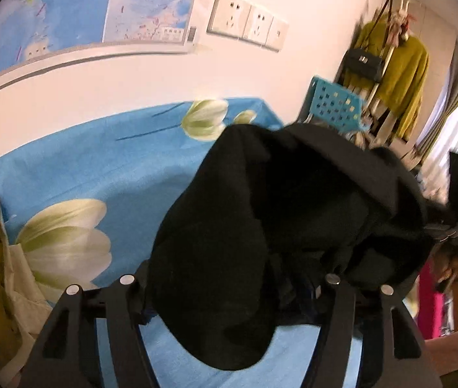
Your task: Fold large clothes
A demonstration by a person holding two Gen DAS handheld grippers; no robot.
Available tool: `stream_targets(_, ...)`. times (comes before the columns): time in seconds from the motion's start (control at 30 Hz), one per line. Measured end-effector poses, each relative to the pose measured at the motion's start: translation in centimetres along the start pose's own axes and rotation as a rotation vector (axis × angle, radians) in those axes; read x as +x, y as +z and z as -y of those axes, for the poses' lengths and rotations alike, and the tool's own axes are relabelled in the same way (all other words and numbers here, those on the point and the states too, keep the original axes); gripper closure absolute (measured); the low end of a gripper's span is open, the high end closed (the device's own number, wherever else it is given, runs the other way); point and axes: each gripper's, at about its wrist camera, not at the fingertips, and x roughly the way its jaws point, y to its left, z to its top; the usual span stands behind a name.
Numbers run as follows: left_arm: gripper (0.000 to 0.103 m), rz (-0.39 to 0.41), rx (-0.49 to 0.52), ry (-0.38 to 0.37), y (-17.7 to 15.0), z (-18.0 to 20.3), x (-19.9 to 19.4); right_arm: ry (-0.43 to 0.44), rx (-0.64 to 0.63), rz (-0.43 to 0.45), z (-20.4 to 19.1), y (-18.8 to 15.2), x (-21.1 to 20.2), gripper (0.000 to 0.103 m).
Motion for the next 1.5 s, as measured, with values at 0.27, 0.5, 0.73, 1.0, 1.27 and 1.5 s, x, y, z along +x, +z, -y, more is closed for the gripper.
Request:
stream_targets(0.27,0.09,-0.007,-0.043,-0.006,1.0,-0.4,-0.4,-0.068,-0.027,0.136,1.1,3.8,-2.9,0.097)
stream_targets(0.5,0.093,0.212,0.143,0.042,10.5,7.4,-6.6,-0.355,-0.336,0.36,-3.0,15.0,-12.0,0.098)
stream_targets(0.73,0.093,0.498,0.288,0.144,18.3,16.1,-16.7,-0.495,-0.381,0.596,-4.5,22.8,-23.8,0.098)
stream_targets(1.0,0.094,0.638,0.363,0.335,19.9,21.9,-25.4,-0.529,-0.49,0.746,-8.6,23.6,-31.8,0.098)
stream_targets(1.27,0.095,0.606,0.372,0.396,16.0,22.8,-29.6,-0.392,-0.496,0.721,-10.2,20.0,-34.9,0.098)
stream_targets(1.5,0.095,0.635,0.376,0.436,10.6,23.7,-34.7,-0.225,-0.543,0.704,-12.0,17.1,-36.2,0.098)
